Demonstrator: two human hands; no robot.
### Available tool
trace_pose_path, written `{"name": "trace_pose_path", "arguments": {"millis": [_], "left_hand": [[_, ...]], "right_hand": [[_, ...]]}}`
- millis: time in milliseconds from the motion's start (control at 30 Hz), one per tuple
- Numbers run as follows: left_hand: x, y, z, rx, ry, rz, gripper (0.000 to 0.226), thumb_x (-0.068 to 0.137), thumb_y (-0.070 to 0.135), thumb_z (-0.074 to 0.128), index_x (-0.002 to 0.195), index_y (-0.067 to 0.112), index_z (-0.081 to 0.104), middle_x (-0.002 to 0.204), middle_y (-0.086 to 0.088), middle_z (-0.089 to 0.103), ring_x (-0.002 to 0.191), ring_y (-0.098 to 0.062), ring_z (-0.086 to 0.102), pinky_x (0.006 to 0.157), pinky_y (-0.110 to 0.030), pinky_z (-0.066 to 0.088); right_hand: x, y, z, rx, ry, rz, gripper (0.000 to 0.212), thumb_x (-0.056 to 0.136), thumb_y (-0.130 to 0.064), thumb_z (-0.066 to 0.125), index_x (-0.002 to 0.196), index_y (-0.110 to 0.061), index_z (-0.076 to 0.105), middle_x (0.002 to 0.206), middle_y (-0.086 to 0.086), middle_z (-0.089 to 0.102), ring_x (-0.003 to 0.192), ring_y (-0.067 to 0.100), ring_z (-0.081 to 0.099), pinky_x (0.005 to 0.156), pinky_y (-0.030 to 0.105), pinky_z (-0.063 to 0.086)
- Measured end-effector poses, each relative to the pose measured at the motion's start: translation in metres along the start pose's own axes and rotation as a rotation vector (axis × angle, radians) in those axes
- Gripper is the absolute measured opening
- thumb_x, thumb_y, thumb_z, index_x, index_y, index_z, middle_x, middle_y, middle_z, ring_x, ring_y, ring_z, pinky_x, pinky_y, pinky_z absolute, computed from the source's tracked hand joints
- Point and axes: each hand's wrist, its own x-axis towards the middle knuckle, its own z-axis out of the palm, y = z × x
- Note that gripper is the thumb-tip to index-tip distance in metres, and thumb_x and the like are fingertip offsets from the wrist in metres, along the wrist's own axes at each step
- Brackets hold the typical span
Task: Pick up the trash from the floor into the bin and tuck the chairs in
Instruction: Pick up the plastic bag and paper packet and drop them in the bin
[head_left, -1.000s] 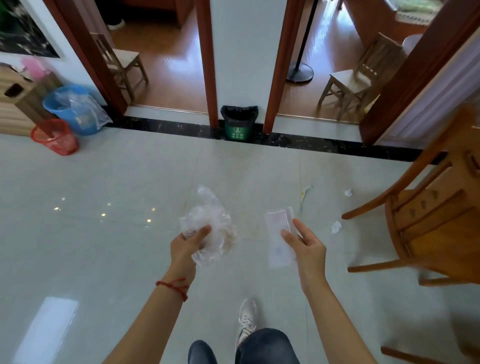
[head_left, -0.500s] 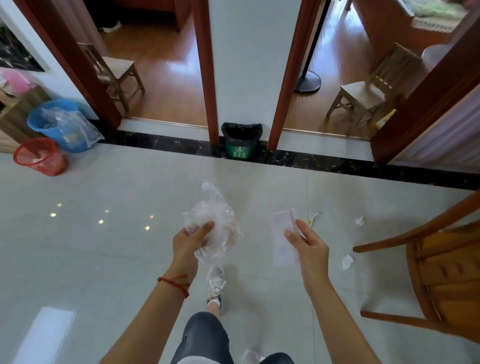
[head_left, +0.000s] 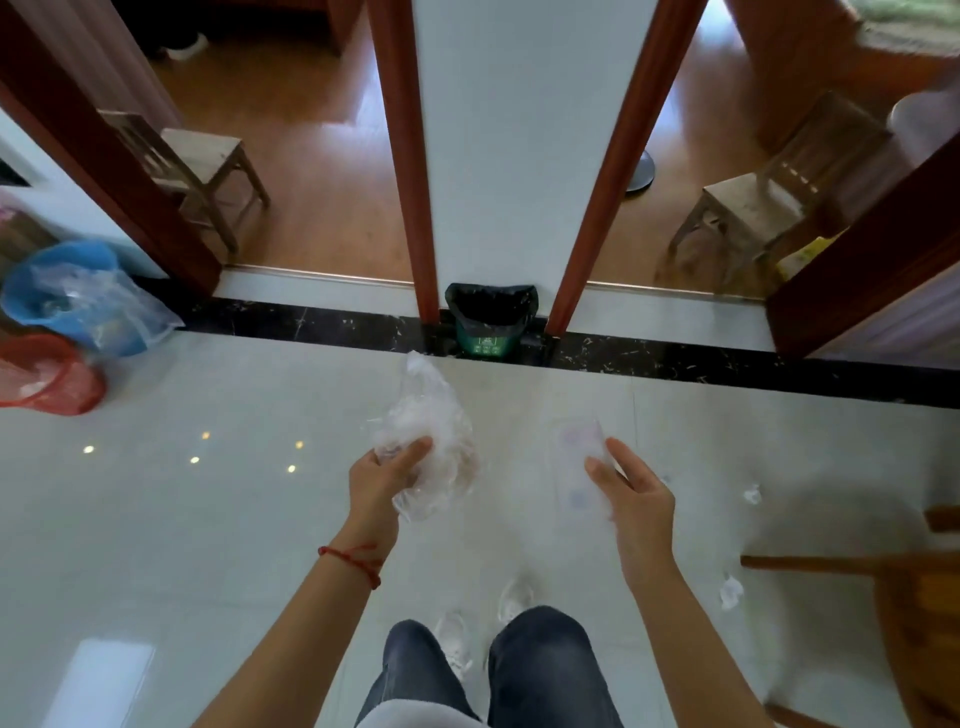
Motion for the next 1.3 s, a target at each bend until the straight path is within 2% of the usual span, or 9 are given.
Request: {"name": "trace_pose_path", "arguments": {"millis": [100,267,467,600,733,900,1067,1200,1300], "left_hand": [[0.038,0.018,0.022,0.013,-0.024,0.007,0.04,0.077,0.014,0.068,0.105,-0.013,0.059,0.095,-0.022,0.062,0.08,-0.031,0.059,0.053,-0.021,0.049],[0.105,0.048,0.069,-0.014,0.015,0.017,0.037,0.077,0.011,0.067,0.103,-0.014,0.059,0.093,-0.023,0.063,0.075,-0.029,0.062,0.053,-0.019,0.053],[0.173,0.08,0.121,-0.035,0.078,-0.012,0.032,0.075,0.013,0.069,0.1,-0.006,0.063,0.084,-0.01,0.067,0.076,-0.024,0.065,0.056,-0.022,0.053],[0.213,0.098,0.144,-0.046,0.109,-0.034,0.02,0.076,0.012,0.068,0.091,-0.002,0.064,0.075,-0.004,0.066,0.063,-0.013,0.067,0.052,-0.019,0.052],[0.26,0.11,0.159,-0.016,0.109,-0.089,0.019,0.077,0.016,0.069,0.089,0.002,0.066,0.082,-0.008,0.066,0.076,-0.022,0.063,0.064,-0.028,0.051],[0.324,0.122,0.174,0.041,0.087,-0.149,0.01,0.076,0.019,0.07,0.08,0.011,0.065,0.08,-0.004,0.064,0.075,-0.021,0.06,0.061,-0.027,0.047],[0.387,0.128,0.182,0.087,0.121,-0.182,0.018,0.074,0.02,0.072,0.081,0.005,0.066,0.075,-0.007,0.062,0.072,-0.024,0.057,0.065,-0.031,0.048],[0.425,0.121,0.189,0.105,0.101,-0.201,0.016,0.074,0.019,0.071,0.08,0.005,0.065,0.078,-0.011,0.062,0.079,-0.029,0.057,0.078,-0.041,0.048],[0.454,0.105,0.198,0.111,0.116,-0.221,0.021,0.073,0.019,0.072,0.082,0.001,0.065,0.081,-0.016,0.061,0.081,-0.031,0.057,0.083,-0.046,0.048]], "right_hand": [[0.04,-0.018,0.019,-0.02,-0.001,0.0,0.052,0.073,-0.019,0.074,0.122,-0.013,0.057,0.114,0.0,0.063,0.098,0.015,0.062,0.071,0.018,0.051],[0.125,-0.052,0.044,0.011,-0.031,0.015,0.055,0.071,-0.019,0.075,0.123,-0.013,0.056,0.112,-0.003,0.063,0.095,0.009,0.062,0.079,0.027,0.052],[0.214,-0.093,0.067,-0.007,-0.061,0.049,0.056,0.069,-0.019,0.077,0.121,-0.012,0.058,0.114,0.002,0.065,0.101,0.019,0.064,0.089,0.043,0.052],[0.255,-0.108,0.087,-0.024,-0.065,0.067,0.056,0.069,-0.02,0.076,0.121,-0.013,0.057,0.11,-0.004,0.065,0.097,0.013,0.063,0.085,0.037,0.054],[0.293,-0.114,0.113,-0.037,-0.057,0.091,0.055,0.069,-0.019,0.076,0.12,-0.014,0.059,0.112,-0.003,0.065,0.097,0.01,0.063,0.088,0.037,0.053],[0.339,-0.116,0.146,-0.071,0.014,0.096,0.051,0.072,-0.02,0.075,0.12,-0.015,0.058,0.119,-0.001,0.063,0.104,0.014,0.061,0.093,0.039,0.05],[0.386,-0.11,0.182,-0.079,0.034,0.111,0.049,0.074,-0.018,0.073,0.12,-0.015,0.059,0.118,0.0,0.064,0.094,0.001,0.061,0.084,0.024,0.051],[0.419,-0.098,0.2,-0.097,0.04,0.127,0.048,0.074,-0.019,0.072,0.121,-0.017,0.058,0.12,-0.002,0.063,0.104,0.009,0.061,0.084,0.018,0.051],[0.447,-0.08,0.206,-0.104,0.044,0.16,0.048,0.074,-0.019,0.072,0.121,-0.017,0.059,0.122,0.0,0.062,0.105,0.01,0.061,0.089,0.03,0.052]]}}
